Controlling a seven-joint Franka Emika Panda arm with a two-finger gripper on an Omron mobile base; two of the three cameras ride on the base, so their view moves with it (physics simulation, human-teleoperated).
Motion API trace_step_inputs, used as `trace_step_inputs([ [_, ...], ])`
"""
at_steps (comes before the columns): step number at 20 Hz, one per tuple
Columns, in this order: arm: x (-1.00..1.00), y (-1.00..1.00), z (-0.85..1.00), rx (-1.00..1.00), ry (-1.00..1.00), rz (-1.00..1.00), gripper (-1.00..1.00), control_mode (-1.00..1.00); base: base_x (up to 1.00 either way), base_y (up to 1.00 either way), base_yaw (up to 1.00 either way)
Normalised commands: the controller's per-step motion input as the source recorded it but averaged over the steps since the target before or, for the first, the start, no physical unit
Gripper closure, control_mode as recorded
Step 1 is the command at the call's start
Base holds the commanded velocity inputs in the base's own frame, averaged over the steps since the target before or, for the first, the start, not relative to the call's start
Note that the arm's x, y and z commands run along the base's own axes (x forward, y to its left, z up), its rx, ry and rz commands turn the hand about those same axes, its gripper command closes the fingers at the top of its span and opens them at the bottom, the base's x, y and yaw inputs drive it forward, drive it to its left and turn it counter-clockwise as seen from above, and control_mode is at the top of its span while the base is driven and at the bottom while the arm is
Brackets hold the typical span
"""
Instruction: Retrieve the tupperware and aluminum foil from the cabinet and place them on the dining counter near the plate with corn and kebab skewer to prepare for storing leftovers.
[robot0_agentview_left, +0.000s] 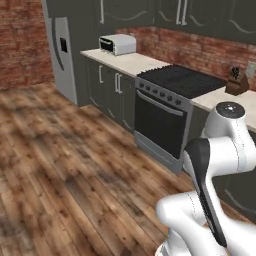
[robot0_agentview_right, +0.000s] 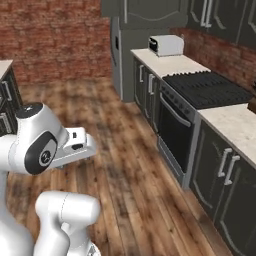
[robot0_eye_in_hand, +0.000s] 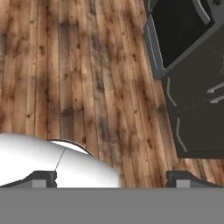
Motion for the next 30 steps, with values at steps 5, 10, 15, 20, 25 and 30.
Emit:
trace_step_inputs([
  [5,0.0,0.0,0.0,0.0,0.0,0.0,-1.0,1.0,1.0,0.44,0.07],
  [10,0.0,0.0,0.0,0.0,0.0,0.0,-1.0,1.0,1.0,0.42,0.0],
  [15,0.0,0.0,0.0,0.0,0.0,0.0,-1.0,1.0,1.0,0.49,0.0],
  [20,0.0,0.0,0.0,0.0,0.0,0.0,-1.0,1.0,1.0,0.56,0.0],
  [25,0.0,0.0,0.0,0.0,0.0,0.0,-1.0,1.0,1.0,0.44,-0.02],
  [30,0.0,0.0,0.0,0.0,0.0,0.0,-1.0,1.0,1.0,0.55,-0.14],
])
